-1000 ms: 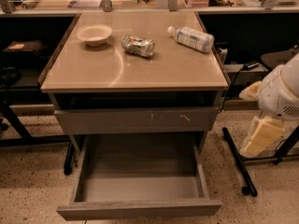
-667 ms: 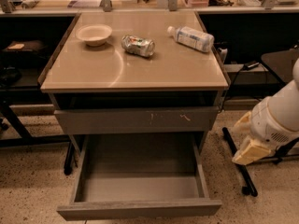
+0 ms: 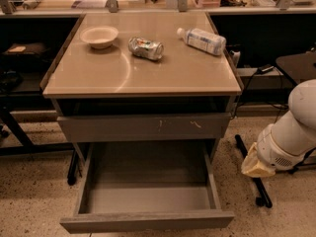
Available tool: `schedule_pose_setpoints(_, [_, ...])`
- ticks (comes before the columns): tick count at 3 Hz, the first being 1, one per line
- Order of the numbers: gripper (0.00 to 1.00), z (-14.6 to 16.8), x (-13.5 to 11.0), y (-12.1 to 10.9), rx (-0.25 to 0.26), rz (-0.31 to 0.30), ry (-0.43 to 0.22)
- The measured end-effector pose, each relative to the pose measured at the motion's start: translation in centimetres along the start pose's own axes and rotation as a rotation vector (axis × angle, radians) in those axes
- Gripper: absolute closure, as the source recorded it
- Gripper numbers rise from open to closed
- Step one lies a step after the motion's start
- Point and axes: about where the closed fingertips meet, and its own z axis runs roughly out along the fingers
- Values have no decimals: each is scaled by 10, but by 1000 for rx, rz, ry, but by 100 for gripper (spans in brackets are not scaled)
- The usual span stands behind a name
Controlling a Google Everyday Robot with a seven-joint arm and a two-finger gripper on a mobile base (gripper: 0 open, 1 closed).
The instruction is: Close middle drawer
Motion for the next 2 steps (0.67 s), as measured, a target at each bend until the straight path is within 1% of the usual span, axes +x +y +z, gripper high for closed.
schedule_pose_setpoints(1, [100, 0, 0, 0, 0, 0, 0])
schedule_pose_setpoints(2, [100, 48, 17, 2, -49, 38, 7])
